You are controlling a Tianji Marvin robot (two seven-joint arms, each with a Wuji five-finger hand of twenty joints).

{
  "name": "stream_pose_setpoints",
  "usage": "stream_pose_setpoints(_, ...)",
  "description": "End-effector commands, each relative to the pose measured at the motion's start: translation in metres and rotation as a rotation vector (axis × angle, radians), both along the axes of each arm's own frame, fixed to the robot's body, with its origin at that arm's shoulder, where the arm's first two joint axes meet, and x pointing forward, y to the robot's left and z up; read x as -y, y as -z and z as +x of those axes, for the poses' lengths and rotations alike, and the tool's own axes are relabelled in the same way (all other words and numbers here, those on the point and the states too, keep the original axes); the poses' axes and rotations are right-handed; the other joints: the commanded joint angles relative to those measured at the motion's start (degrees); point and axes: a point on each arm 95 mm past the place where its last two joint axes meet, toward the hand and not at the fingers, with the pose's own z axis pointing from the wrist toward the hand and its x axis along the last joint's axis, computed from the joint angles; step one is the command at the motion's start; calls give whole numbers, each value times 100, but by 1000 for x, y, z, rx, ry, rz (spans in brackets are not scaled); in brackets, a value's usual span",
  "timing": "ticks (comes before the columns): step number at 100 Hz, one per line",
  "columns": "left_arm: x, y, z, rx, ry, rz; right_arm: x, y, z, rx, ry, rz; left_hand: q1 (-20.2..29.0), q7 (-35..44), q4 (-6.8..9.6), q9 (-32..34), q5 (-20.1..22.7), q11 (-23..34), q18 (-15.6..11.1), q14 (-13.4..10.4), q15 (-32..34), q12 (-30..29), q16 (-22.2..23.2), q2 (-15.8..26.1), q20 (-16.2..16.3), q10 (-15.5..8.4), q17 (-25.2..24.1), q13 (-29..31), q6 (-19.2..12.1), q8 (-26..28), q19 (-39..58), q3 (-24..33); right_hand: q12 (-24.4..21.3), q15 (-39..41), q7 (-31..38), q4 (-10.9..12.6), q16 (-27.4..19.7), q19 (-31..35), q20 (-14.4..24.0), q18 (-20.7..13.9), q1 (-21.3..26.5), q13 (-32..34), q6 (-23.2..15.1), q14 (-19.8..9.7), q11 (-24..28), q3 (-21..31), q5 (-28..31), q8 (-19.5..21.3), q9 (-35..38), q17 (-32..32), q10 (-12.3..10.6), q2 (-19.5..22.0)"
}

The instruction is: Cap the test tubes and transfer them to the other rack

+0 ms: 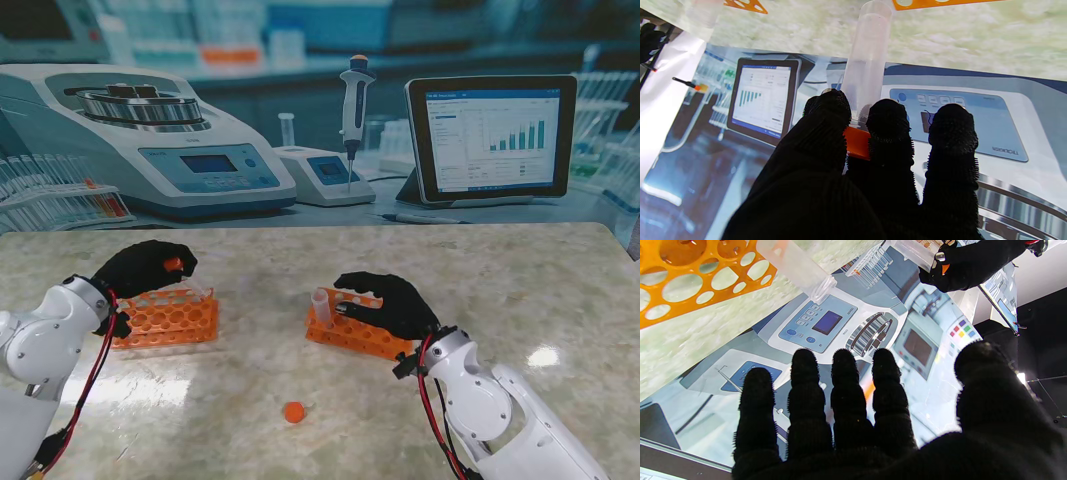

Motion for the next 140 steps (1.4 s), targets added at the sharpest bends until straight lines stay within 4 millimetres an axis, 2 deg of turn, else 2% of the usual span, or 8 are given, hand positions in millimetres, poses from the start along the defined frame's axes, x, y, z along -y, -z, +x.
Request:
stream_pose_setpoints(1, -8, 4, 1, -10, -24, 7, -1, 5, -2, -16, 3, 1, 761, 1326, 256, 1180, 580, 2333, 138, -259, 152, 524, 108, 978, 325, -499, -42, 10, -9, 596, 56, 1714, -8, 25, 53, 145, -66, 29, -93, 57, 49, -90, 16, -40, 45, -58, -85, 7, -34, -39, -37, 174)
stream_pose_setpoints(31, -27, 15, 6, -22, -67, 90, 0, 6, -1, -19, 3, 1, 761, 1321, 247, 1182, 585, 2326, 152, -248, 159, 544, 119, 973, 353, -497, -71, -1, -13, 588, 60, 1725, -10, 27, 55, 148, -66, 28, -92, 55, 59, -86, 16, -45, 40, -62, -78, 10, -46, -37, -44, 181)
stream_pose_setpoints(86, -49, 35, 13, -36, -144, 122, 1, 7, 0, -20, 5, 1, 761, 1331, 231, 1179, 597, 2327, 196, -207, 172, 579, 135, 956, 384, -467, -106, -14, 23, 578, 64, 1761, -10, 24, 55, 149, -67, 35, -86, 65, 60, -91, 15, -42, 42, -74, -76, 12, -37, -34, -38, 187)
stream_pose_setpoints(109, -55, 41, 16, -45, -173, 111, 2, 7, 0, -19, 5, -1, 761, 1335, 228, 1180, 596, 2327, 208, -190, 181, 586, 141, 952, 394, -461, -112, -15, 29, 573, 74, 1772, -10, 26, 57, 149, -67, 35, -86, 59, 62, -90, 19, -39, 44, -78, -69, 13, -35, -32, -39, 193)
stream_pose_setpoints(140, -52, 35, 9, -81, -156, 107, 1, 8, 0, -23, 6, 1, 761, 1320, 224, 1163, 579, 2307, 208, -190, 176, 590, 141, 951, 399, -464, -123, -27, 35, 560, 73, 1758, -12, 20, 54, 148, -70, 35, -85, 60, 62, -101, 16, -33, 38, -89, -77, 12, -46, -32, -31, 207)
